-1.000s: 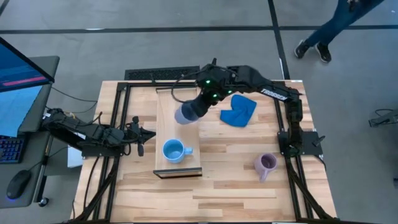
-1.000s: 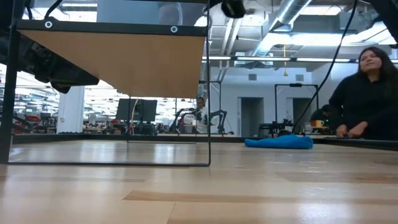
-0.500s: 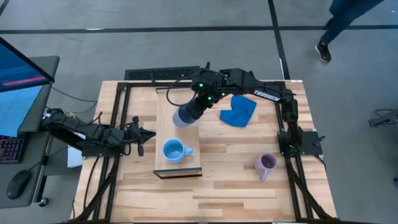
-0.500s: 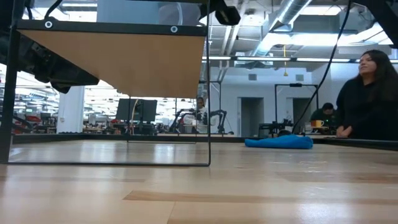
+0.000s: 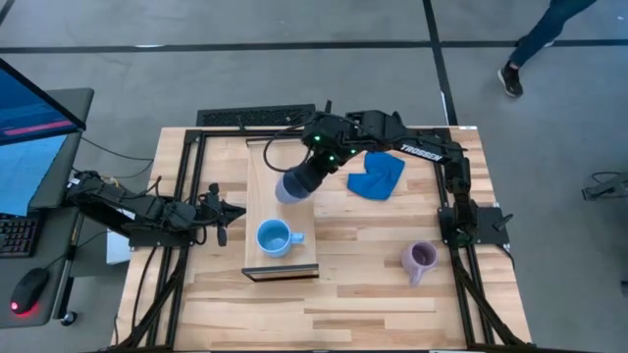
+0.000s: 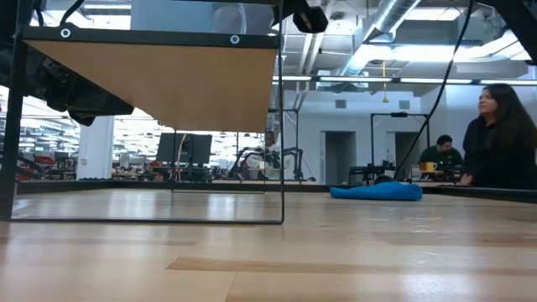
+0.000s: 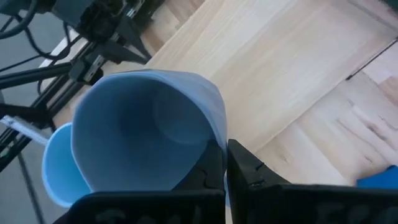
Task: Stack small to large cups/mugs on shelf
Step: Put the blue mug on the shelf
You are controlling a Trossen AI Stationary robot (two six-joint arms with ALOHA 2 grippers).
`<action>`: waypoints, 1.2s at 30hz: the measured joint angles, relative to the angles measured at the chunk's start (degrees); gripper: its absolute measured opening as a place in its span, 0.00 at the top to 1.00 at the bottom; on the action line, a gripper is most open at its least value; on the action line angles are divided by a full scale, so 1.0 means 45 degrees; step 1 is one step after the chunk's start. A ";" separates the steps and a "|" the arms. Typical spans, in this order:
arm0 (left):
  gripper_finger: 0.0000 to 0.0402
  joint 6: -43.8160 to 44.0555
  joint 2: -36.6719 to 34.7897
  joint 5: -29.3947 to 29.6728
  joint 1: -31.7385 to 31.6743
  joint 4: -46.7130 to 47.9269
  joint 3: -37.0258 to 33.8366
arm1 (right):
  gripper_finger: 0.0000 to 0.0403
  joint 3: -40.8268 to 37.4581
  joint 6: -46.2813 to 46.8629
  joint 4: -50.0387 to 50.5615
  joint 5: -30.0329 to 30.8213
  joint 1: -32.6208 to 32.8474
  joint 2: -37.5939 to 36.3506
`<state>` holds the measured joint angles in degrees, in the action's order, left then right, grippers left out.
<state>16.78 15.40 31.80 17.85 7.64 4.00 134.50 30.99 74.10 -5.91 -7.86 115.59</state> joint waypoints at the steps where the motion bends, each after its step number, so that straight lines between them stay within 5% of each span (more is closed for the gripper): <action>1: 1.00 0.0000 0.0000 0.0000 0.0000 0.0000 0.0000 | 0.98 0.0000 0.0014 -0.0003 0.0079 0.0000 0.0000; 36: 1.00 -0.0005 0.0000 -0.0020 0.0000 0.0005 0.0001 | 0.98 -0.0650 -0.0267 -0.1237 0.0612 0.0277 -0.0002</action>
<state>16.75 15.40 31.70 17.85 7.66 4.01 131.57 29.79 68.53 -3.16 -6.61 115.58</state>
